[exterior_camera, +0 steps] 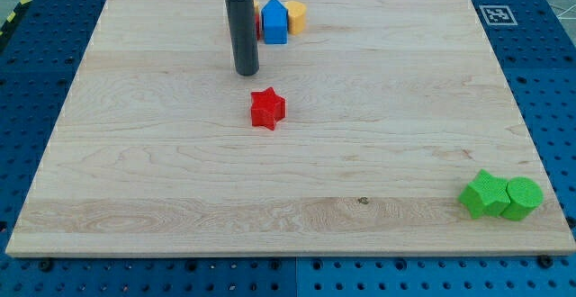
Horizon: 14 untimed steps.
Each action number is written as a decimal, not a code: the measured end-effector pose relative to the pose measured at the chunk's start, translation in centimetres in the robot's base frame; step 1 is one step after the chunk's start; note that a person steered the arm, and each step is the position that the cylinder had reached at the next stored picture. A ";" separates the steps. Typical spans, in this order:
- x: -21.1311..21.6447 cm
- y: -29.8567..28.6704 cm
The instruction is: Push the red star towards the top center
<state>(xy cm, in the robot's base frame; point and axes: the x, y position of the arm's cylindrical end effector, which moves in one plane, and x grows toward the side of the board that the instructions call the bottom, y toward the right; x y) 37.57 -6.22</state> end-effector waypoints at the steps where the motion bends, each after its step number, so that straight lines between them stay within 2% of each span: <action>1: 1.6 0.0; 4: 10.1 -0.7; 5: 10.5 5.0; 6: 10.5 6.4; 8: 11.2 2.1; 10: 10.6 2.4; 14: 4.5 4.4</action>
<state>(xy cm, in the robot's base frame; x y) 42.05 -1.86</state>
